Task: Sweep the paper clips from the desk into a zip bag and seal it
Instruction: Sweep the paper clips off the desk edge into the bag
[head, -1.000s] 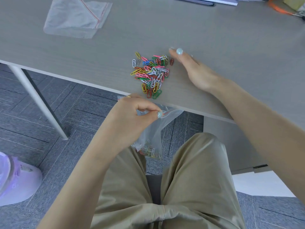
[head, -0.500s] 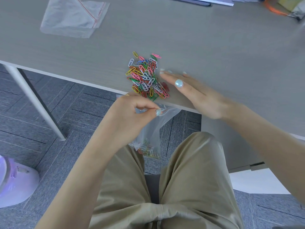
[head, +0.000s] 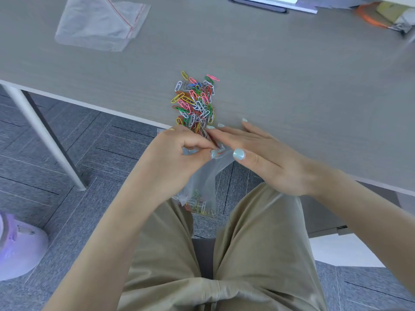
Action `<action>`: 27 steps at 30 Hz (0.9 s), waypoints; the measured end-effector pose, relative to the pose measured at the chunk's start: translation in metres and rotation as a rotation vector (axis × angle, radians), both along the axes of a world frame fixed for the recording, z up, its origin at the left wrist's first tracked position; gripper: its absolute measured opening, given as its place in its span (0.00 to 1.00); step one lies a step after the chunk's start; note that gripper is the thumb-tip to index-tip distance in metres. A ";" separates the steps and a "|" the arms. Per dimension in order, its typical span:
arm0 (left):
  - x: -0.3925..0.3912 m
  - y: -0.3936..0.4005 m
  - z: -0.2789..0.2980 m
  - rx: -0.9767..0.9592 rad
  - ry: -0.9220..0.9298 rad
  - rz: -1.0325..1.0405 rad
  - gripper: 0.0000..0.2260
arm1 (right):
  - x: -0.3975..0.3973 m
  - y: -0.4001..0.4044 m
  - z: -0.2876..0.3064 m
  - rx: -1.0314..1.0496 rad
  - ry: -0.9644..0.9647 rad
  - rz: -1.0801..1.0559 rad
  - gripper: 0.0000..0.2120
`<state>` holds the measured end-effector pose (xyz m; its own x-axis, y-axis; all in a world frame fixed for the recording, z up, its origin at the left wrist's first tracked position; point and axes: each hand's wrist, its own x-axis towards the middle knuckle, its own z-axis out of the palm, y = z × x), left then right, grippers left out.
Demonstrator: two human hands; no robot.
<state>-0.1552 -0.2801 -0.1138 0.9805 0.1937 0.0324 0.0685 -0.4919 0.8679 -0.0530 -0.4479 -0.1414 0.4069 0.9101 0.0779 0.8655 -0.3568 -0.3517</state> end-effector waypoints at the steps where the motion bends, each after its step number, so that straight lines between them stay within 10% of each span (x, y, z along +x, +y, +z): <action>1: 0.000 0.001 -0.001 0.006 0.003 0.003 0.06 | -0.002 0.000 0.001 0.008 0.005 0.008 0.21; 15: -0.001 0.009 0.002 -0.018 0.043 0.027 0.05 | 0.095 0.111 0.037 0.234 0.449 -0.294 0.20; 27: -0.003 0.020 0.004 -0.008 0.080 0.035 0.06 | 0.090 0.135 0.028 0.149 0.670 0.016 0.15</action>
<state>-0.1586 -0.2598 -0.1102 0.9725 0.2281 -0.0480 0.1553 -0.4807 0.8630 0.0371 -0.3132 -0.1136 0.3977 0.9155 -0.0613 0.4487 -0.2523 -0.8573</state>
